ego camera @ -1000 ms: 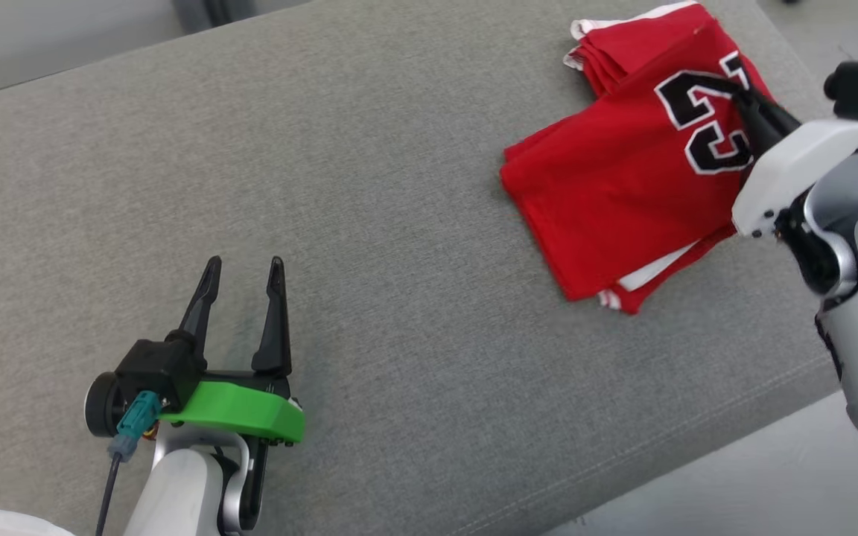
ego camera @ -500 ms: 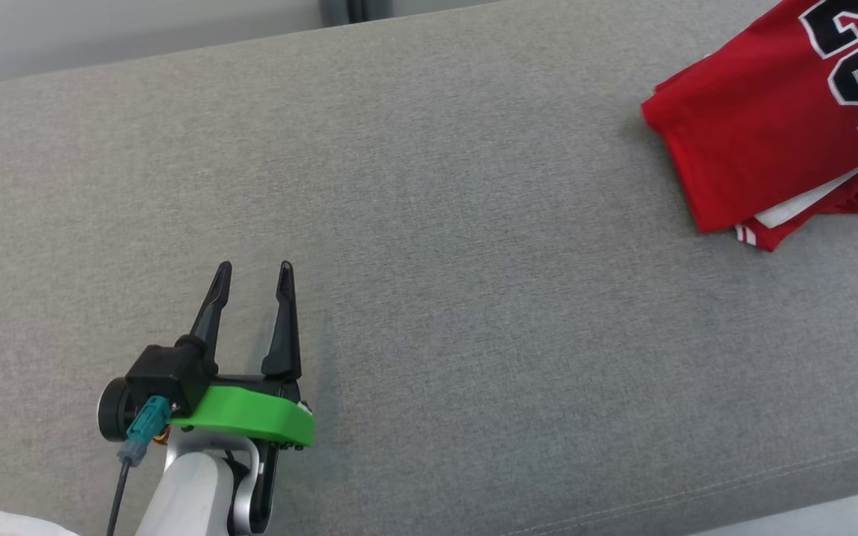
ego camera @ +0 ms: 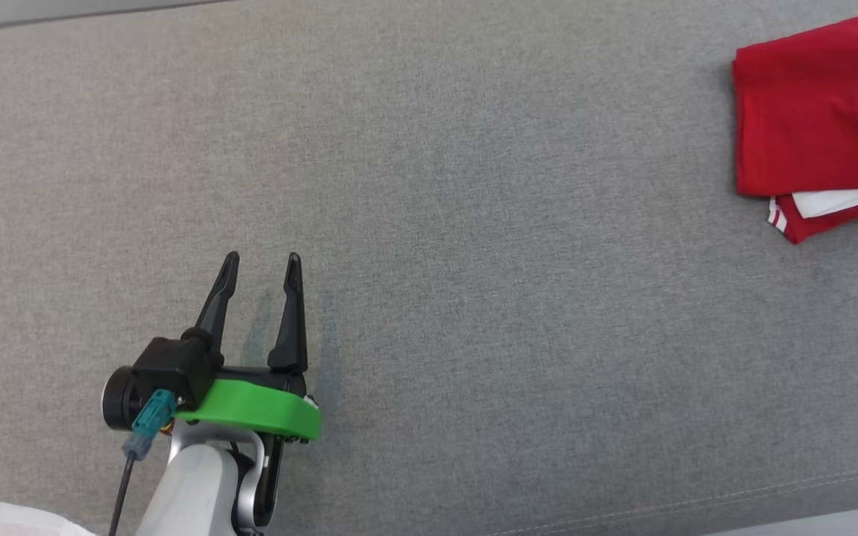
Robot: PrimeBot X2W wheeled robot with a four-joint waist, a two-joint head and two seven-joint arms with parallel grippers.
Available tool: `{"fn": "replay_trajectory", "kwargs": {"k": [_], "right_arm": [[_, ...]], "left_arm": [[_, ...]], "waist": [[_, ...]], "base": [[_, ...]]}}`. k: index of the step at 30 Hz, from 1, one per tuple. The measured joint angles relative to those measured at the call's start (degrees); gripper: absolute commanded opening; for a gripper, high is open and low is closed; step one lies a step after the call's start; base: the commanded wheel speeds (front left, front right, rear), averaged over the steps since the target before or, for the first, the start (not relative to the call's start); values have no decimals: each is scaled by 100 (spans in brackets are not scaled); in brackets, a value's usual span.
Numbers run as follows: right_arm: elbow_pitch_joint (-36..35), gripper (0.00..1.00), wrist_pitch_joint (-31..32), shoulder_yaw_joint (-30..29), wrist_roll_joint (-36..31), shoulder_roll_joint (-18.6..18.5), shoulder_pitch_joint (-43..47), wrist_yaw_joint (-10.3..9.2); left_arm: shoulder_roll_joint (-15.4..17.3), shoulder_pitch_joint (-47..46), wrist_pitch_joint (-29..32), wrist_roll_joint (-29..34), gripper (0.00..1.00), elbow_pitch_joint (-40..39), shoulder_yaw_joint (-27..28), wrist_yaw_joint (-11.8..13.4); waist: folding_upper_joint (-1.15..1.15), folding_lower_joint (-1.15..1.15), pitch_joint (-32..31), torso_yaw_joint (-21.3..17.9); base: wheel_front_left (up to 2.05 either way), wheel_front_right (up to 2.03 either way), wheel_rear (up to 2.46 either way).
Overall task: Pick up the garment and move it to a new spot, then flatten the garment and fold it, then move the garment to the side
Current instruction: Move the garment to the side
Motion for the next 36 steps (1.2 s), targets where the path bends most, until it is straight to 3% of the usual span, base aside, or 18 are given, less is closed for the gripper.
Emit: {"fn": "replay_trajectory", "kwargs": {"k": [1, 3, 10, 17, 27, 36], "right_arm": [[118, 0, -179, -146, -304, -92, -71, 1], [188, 100, -441, -301, -656, -142, -138, 1], [510, 100, -1106, -700, -1419, 137, -384, 1], [716, 100, -1633, -333, -1496, 527, -661, 1], [508, 100, -2324, 759, -735, 1021, -575, 1], [-294, 100, -2763, 1401, 119, 1536, 592, 0]], "left_arm": [[9, -47, 1, 19, 100, -15, -18, 0], [25, -58, 1, 27, 100, -19, -26, 1], [42, -127, 11, 29, 100, -11, -76, 18], [54, -176, 34, -4, 100, 13, -85, 22], [64, -393, 32, -255, 100, 305, 179, 134], [-34, -361, -19, -565, 100, 805, 598, 280]], "waist": [[0, 0, 85, 17], [0, 0, 158, 28], [0, 0, 278, 18], [0, 0, 169, -46], [0, 0, -263, -91], [0, 0, -798, -28]], "base": [[0, 0, 0], [0, 0, 0], [0, 0, 0], [0, 0, 0], [0, 0, 0], [0, 0, 0]]}}
